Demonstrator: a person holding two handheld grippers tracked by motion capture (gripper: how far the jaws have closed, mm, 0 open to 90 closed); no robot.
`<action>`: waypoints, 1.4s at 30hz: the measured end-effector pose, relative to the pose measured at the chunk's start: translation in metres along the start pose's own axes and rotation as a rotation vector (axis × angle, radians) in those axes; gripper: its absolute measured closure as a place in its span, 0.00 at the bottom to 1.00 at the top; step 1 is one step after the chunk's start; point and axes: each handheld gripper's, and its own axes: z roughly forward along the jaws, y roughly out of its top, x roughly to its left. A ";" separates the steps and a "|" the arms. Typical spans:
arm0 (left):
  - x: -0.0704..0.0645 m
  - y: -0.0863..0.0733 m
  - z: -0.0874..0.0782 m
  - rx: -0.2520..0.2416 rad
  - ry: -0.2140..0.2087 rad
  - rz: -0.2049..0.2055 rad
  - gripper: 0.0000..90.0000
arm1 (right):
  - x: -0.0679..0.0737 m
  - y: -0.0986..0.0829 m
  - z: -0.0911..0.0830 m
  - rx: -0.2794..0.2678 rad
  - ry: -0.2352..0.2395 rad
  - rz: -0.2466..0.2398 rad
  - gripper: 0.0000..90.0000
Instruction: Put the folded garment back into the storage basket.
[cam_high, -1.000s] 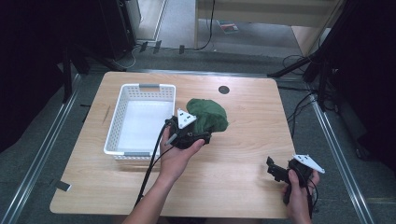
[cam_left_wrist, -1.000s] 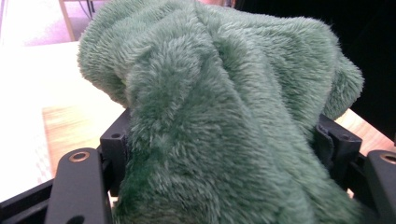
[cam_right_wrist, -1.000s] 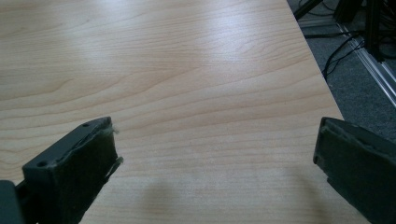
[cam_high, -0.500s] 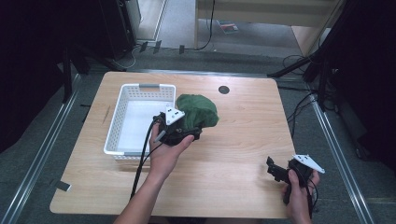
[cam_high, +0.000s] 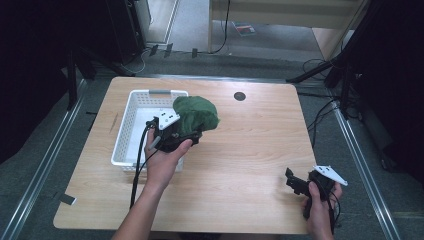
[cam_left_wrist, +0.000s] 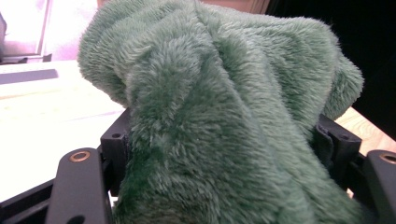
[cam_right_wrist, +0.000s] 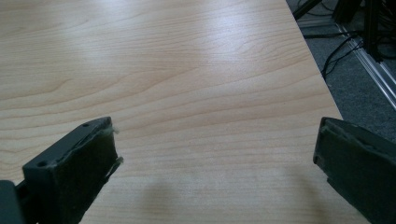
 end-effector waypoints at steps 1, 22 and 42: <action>0.002 0.000 -0.001 0.000 0.003 -0.001 0.30 | 0.000 0.000 0.000 0.000 0.000 0.000 0.00; 0.063 -0.004 -0.022 -0.018 0.104 -0.064 0.30 | 0.000 0.000 0.000 0.002 -0.002 0.000 0.00; 0.117 -0.019 -0.013 0.015 0.202 -0.086 0.31 | 0.000 0.000 0.000 0.001 -0.001 -0.001 0.00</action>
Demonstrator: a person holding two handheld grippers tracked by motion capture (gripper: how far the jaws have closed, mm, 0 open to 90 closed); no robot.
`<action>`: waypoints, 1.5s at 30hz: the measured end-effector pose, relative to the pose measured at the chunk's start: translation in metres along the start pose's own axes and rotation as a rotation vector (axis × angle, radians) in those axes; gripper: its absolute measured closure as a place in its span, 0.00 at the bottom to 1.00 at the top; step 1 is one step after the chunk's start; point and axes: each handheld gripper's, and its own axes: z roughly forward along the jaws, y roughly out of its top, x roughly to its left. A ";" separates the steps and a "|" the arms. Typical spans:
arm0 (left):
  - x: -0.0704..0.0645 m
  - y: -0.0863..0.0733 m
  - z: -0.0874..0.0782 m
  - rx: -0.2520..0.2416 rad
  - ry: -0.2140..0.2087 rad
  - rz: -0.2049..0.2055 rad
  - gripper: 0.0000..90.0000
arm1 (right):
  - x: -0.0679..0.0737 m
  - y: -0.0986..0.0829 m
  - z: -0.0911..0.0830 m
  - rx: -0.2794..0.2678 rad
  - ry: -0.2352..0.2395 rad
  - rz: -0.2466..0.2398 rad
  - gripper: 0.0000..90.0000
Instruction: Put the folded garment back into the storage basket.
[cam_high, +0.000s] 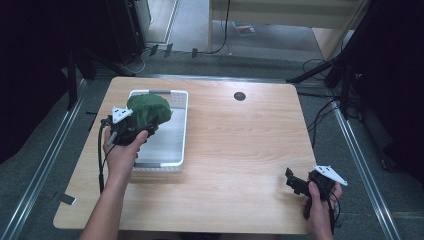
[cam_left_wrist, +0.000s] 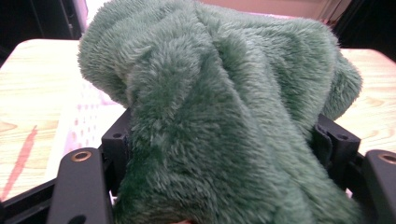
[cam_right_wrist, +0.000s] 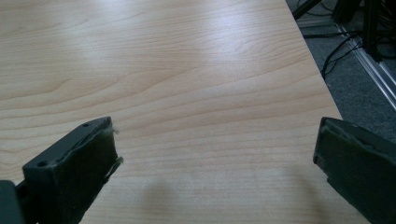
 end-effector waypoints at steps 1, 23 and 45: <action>0.003 -0.001 0.002 0.007 -0.001 -0.003 0.31 | 0.000 0.000 0.000 0.000 0.000 0.001 0.00; 0.014 -0.002 0.055 0.333 -0.037 0.023 0.28 | -0.001 0.000 0.000 -0.001 -0.003 0.010 0.00; 0.008 0.019 0.018 0.166 -0.196 -0.001 0.01 | 0.000 0.000 0.000 0.000 -0.006 0.009 0.00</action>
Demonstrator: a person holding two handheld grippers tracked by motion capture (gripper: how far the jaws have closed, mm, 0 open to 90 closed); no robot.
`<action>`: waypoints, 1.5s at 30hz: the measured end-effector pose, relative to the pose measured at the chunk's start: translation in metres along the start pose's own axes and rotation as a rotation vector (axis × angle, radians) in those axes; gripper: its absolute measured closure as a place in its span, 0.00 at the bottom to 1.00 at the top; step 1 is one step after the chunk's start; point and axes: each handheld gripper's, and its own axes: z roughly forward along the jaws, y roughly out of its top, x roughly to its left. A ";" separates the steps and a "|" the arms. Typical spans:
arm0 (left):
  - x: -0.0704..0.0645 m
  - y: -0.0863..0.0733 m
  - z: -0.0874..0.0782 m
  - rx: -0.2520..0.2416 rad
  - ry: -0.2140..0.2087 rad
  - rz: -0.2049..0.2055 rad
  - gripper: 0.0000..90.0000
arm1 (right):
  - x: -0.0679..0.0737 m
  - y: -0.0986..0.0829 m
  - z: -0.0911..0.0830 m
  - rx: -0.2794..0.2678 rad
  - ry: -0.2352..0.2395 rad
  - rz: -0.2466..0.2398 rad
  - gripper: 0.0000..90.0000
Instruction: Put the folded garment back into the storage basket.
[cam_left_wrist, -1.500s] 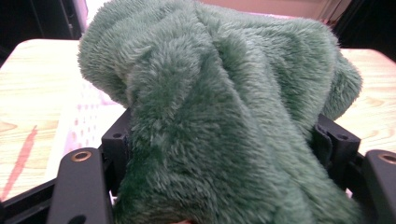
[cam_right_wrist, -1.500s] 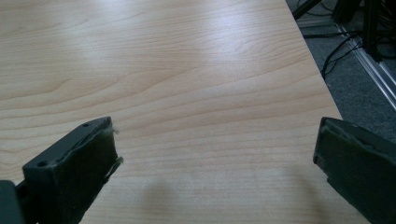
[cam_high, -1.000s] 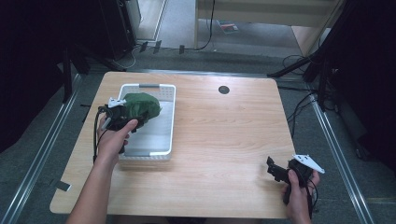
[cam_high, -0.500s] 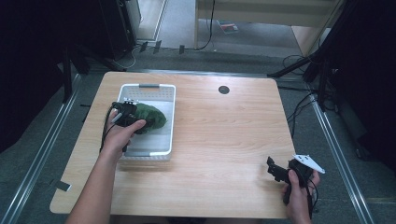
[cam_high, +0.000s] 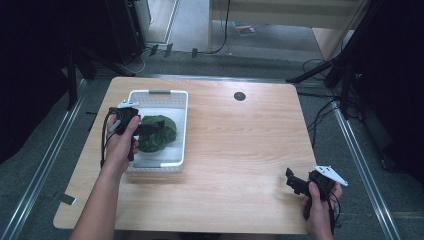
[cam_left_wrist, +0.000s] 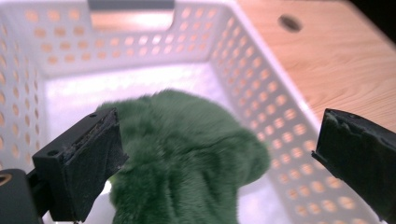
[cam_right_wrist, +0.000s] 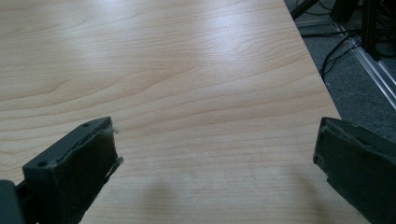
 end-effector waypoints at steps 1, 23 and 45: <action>-0.001 0.000 -0.005 -0.018 -0.002 0.004 0.01 | 0.000 0.000 0.000 0.000 0.000 0.000 0.00; 0.010 -0.024 -0.092 -0.237 0.032 0.030 0.01 | 0.000 0.000 0.000 -0.001 -0.007 0.002 0.00; 0.057 -0.093 -0.138 -0.293 0.120 0.000 0.01 | 0.001 0.000 -0.001 -0.002 -0.014 -0.003 0.00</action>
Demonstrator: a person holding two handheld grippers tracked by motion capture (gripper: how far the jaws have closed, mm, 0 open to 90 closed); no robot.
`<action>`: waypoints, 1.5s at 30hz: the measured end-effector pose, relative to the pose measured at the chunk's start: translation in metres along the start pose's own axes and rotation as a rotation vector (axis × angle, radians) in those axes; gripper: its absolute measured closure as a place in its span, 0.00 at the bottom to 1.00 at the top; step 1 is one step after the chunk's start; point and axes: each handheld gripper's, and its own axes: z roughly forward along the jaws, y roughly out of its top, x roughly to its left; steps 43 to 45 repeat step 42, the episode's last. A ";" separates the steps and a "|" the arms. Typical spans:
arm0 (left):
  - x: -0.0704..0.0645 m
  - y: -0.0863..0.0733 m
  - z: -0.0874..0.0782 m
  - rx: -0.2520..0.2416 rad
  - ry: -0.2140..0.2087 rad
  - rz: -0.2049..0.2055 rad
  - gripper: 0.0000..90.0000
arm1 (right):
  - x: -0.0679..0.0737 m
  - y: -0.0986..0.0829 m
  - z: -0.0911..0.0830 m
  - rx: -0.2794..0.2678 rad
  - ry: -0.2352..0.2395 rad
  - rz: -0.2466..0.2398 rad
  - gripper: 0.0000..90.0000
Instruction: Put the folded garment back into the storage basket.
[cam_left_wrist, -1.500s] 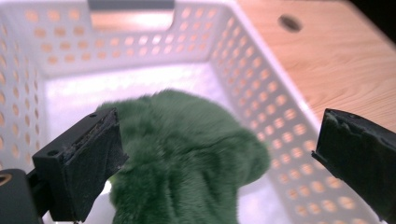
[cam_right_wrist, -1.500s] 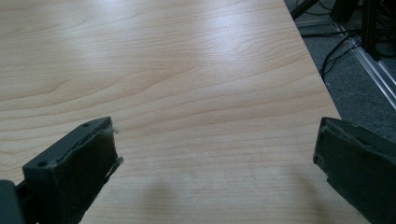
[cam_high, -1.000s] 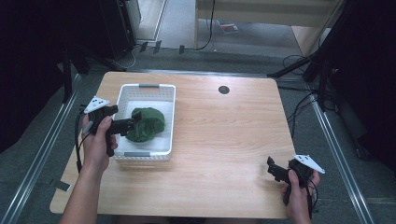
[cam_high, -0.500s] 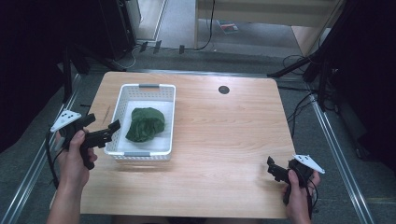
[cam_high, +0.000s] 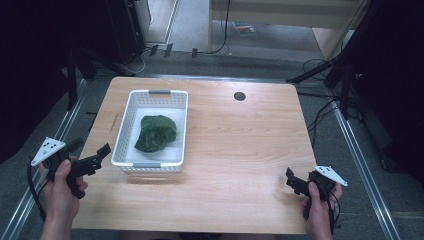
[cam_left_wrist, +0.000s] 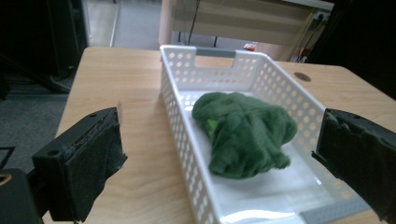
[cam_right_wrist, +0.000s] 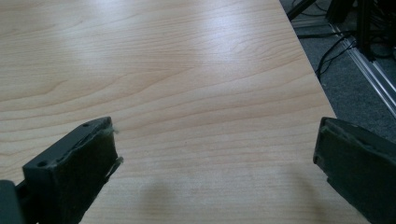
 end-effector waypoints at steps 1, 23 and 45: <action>0.002 -0.005 -0.002 0.000 0.009 0.006 0.01 | 0.000 0.000 0.000 -0.002 0.000 -0.003 0.00; 0.046 -0.092 -0.004 -0.048 0.146 -0.018 0.00 | 0.001 0.000 0.000 0.002 0.000 -0.003 0.00; 0.046 -0.089 0.002 -0.038 0.208 -0.056 0.00 | 0.001 0.000 0.001 0.004 -0.002 -0.012 0.00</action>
